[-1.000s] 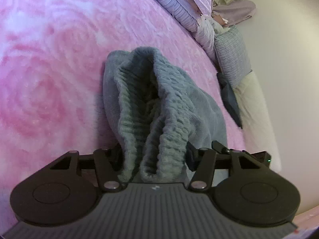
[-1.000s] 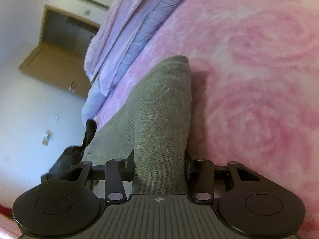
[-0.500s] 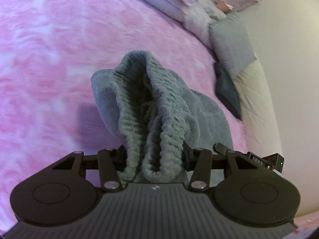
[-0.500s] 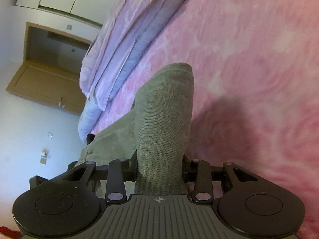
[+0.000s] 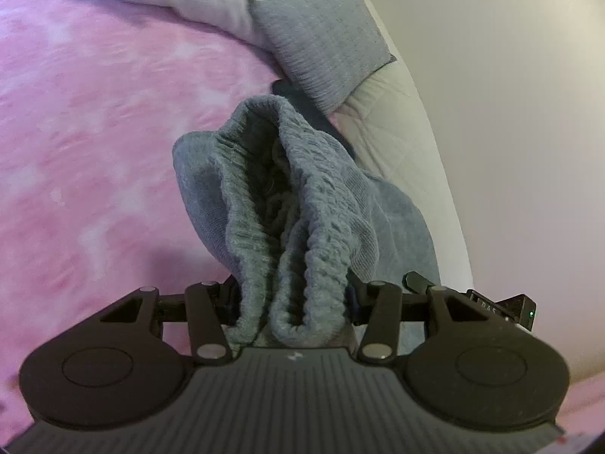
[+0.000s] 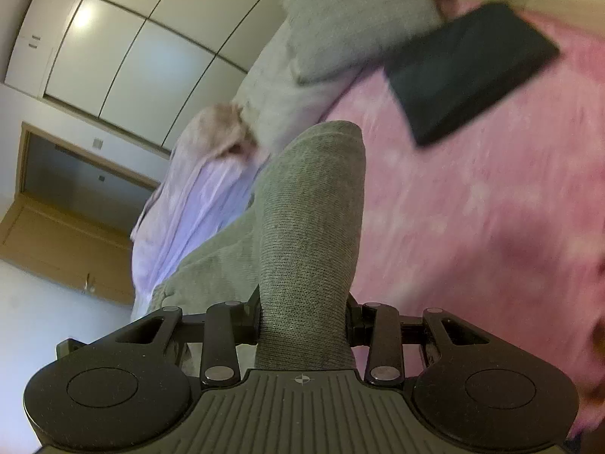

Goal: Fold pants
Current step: 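Carry the folded sweatpants with both grippers onto the black cloth by the grey pillow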

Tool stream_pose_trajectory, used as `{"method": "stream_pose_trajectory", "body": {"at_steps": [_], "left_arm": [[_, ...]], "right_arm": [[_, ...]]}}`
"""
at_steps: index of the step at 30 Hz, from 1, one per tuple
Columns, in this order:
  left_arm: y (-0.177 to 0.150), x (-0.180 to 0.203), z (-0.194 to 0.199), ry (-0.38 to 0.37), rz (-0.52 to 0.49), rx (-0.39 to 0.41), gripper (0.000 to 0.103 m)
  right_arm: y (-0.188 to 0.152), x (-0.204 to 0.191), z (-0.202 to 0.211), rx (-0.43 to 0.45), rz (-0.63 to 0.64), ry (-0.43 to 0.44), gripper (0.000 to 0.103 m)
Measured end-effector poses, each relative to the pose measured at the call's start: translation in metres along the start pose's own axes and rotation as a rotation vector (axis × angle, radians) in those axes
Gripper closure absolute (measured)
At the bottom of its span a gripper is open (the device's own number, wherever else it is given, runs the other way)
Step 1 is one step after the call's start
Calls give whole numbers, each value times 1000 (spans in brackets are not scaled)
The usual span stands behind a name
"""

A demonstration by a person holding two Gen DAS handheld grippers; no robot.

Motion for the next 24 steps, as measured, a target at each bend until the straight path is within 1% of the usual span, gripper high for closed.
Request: {"method": "stream_pose_trajectory", "body": {"at_steps": [2,4,6,9,12,14,16,19,22,24], "left_arm": [[18,21,-36,0,2,10,59],[40,44,-81,3,11,24,59],[66,65,-124,8,15,36,59],[108,94,-190,1,11,46,59],[147,109,-248,-17,4,49,59],[169,112,-282,-11,-9,45,59],[190,116,-311,7,-29,43,59],[215,120,-345,24,-50,50,59],[233,114,-370,28,-66,52,59],[241,105,-386,31,-74,46,58]], "right_arm": [[49,21,2,-2,23,9,69],[95,45,5,-5,36,14,69],[150,68,3,-4,59,8,69],[220,95,1,8,103,-4,69],[279,120,-6,31,131,0,69],[307,135,-12,41,126,16,69],[335,150,-23,49,137,14,69],[368,171,-42,62,137,19,69],[389,190,-56,72,134,26,69],[396,202,-68,73,137,24,69]]}}
Point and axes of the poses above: each gripper's, at about its wrist camera, not at the fingertips, and z roughly against the way its jaws point, x to its right, y to its top, the point moved 7 cm from there along -z, roughly the way its jaws point, and after that the axes turned 1 degree about -x, right-handed, at the moved point
